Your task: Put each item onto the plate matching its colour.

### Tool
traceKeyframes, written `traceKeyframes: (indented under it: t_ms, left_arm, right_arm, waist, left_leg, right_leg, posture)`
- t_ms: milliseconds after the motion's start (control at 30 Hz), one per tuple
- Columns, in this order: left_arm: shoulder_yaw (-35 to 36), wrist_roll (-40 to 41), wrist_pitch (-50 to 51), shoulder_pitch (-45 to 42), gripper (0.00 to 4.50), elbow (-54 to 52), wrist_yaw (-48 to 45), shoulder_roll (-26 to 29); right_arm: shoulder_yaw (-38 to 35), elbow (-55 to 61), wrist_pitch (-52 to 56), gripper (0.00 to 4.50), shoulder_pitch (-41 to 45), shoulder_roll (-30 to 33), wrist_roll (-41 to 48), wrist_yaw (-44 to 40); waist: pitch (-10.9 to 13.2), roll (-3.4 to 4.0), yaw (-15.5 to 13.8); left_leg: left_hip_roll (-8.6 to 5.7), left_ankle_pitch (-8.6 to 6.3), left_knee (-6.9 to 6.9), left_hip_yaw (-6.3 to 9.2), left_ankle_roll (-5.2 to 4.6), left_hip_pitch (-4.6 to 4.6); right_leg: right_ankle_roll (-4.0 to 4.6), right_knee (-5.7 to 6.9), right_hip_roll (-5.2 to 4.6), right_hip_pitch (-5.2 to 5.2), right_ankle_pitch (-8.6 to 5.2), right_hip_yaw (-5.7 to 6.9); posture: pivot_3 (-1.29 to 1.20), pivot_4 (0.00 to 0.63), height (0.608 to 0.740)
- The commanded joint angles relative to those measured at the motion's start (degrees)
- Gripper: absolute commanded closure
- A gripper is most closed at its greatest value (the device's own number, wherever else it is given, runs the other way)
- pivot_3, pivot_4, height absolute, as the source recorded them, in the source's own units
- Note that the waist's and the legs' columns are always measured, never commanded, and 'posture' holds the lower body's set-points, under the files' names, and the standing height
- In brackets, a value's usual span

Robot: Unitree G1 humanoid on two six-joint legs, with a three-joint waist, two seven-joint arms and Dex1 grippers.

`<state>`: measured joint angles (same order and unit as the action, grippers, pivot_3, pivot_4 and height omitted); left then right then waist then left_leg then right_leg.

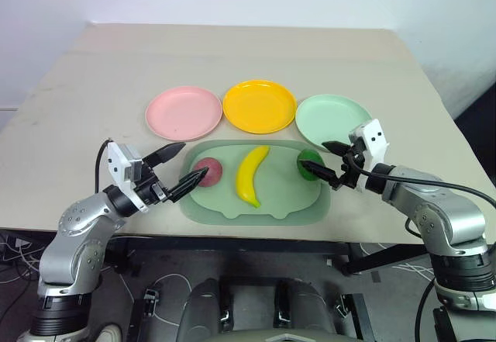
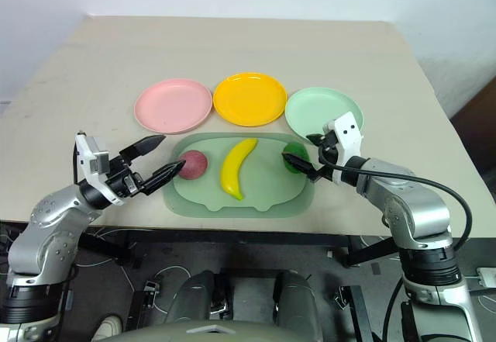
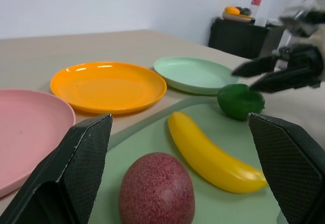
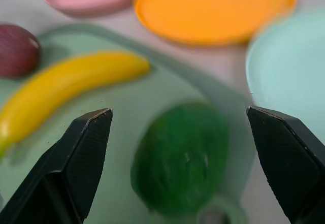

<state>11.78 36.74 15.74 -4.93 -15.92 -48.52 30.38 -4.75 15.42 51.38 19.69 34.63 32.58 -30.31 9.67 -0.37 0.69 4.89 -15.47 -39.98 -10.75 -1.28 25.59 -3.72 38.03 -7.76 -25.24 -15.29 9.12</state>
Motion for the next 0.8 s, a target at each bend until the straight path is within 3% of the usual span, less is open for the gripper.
traceKeyframes:
  t_ms: [33, 367, 467, 600, 800]
  left_arm:
    - [-0.3, -0.5, -1.1, -0.9, 0.02, 0.2, -0.8, 0.0]
    - [-0.7, -0.5, -1.2, -0.6, 0.02, 0.0, -1.6, -0.2]
    - [-0.9, -0.9, -1.2, -0.5, 0.00, 0.1, -1.8, 0.0]
    - [-0.8, -1.2, -1.2, -0.7, 0.00, 0.5, -1.8, 0.0]
    - [-0.7, -0.8, -0.9, -1.1, 0.00, 0.6, -1.7, -0.2]
  right_arm:
    - [-0.8, 0.9, 3.5, 0.00, 2.4, -1.2, 0.7, 2.5]
    - [2.3, -3.3, 10.1, 0.00, 6.0, -2.3, -2.0, 5.3]
    - [3.4, -3.3, 9.2, 0.63, 6.2, -1.9, -3.4, 5.2]
    - [1.5, -0.4, 8.6, 1.89, 6.1, -1.2, -1.8, 3.2]
    - [-4.6, 0.0, 8.7, 1.97, 11.1, -5.2, 1.0, 6.4]
  waist:
    - [0.0, 0.00, 0.0]
    - [0.0, 0.00, 0.0]
    - [0.0, 0.00, 0.0]
    - [0.0, 0.00, 0.0]
    - [0.0, 0.00, 0.1]
  left_leg:
    - [0.00, -0.01, 0.00, 0.00, -0.01, 0.00]
    - [0.00, 0.01, 0.00, -0.03, 0.02, 0.01]
    - [0.00, 0.01, 0.00, -0.03, 0.02, 0.01]
    - [0.00, 0.01, 0.00, -0.04, 0.02, 0.02]
    - [0.00, 0.01, 0.00, -0.04, 0.02, 0.04]
  right_leg:
    - [0.00, 0.00, 0.00, 0.00, 0.00, 0.00]
    - [-0.01, 0.01, 0.00, -0.01, 0.00, -0.01]
    - [-0.02, 0.01, 0.00, -0.01, 0.01, -0.01]
    - [-0.02, 0.01, 0.00, -0.03, 0.01, -0.01]
    - [-0.04, 0.03, 0.01, -0.05, 0.02, -0.02]
  posture:
    - [0.00, 0.150, 0.695]
    - [0.00, 0.150, 0.695]
    - [0.00, 0.150, 0.695]
    - [0.00, 0.150, 0.695]
    - [0.00, 0.150, 0.695]
